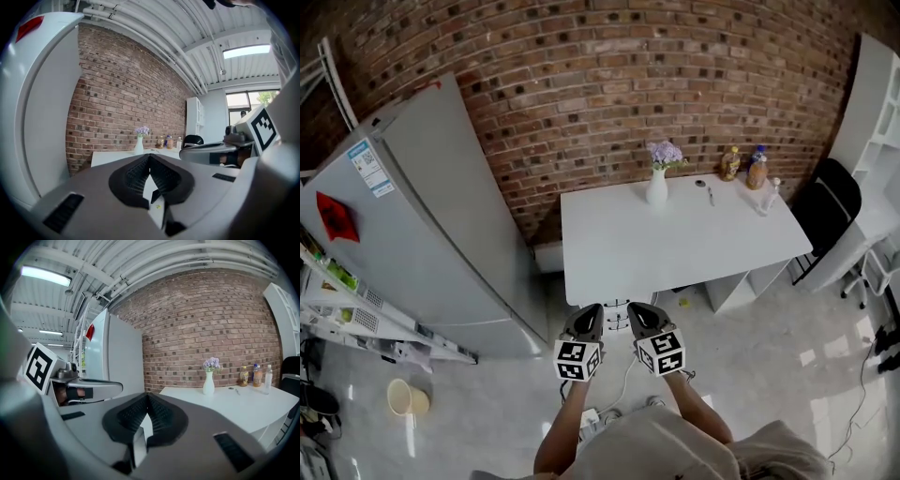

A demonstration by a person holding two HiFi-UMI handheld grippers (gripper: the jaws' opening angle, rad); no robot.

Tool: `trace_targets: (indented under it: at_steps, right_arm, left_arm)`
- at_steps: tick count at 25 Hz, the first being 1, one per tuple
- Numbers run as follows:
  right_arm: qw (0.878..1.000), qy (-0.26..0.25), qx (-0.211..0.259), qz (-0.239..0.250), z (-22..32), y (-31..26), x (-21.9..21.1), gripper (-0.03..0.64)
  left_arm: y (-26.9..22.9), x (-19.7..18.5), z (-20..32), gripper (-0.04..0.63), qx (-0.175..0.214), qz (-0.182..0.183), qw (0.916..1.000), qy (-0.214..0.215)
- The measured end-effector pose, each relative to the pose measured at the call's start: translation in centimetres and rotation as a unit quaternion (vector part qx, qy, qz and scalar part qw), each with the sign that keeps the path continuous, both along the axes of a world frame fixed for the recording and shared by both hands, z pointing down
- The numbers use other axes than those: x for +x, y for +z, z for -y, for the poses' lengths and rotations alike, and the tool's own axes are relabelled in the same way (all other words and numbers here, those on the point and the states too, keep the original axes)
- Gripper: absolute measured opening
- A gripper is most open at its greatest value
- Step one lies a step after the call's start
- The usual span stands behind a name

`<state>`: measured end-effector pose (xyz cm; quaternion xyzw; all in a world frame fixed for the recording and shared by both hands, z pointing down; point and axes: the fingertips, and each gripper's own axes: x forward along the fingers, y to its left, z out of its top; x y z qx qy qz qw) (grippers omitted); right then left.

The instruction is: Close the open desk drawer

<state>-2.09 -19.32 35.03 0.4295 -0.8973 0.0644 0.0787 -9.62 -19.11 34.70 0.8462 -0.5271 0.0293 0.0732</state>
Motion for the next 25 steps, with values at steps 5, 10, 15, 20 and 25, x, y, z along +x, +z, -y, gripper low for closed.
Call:
trace_targets:
  at_steps: [5,10,15,20,25]
  right_arm:
    - [1.000,0.000,-0.001,0.000,-0.9,0.0,-0.2,0.017]
    - [1.000,0.002,0.003,0.000,-0.8,-0.4,-0.2,0.017]
    - [1.000,0.000,0.008,0.001,-0.4,-0.9,-0.6,0.017]
    - [1.000,-0.007,0.010,-0.005,-0.3,-1.0,-1.3,0.017]
    - [1.000,-0.011,0.013,-0.007,0.0,-1.0,-1.7,0.017]
  left_arm:
    - [-0.2,0.5,-0.5,0.012,0.003,0.003,1.0000,0.004]
    - [-0.4,0.7,-0.6,0.012,0.007,0.005,0.9999,0.007]
    - [-0.5,0.1,-0.5,0.012,0.008,0.005,1.0000,0.001]
    - [-0.6,-0.4,-0.3,0.012,0.010,0.004,0.9999,-0.004]
    - [-0.8,-0.5,0.1,0.012,0.013,0.004,0.9999,-0.005]
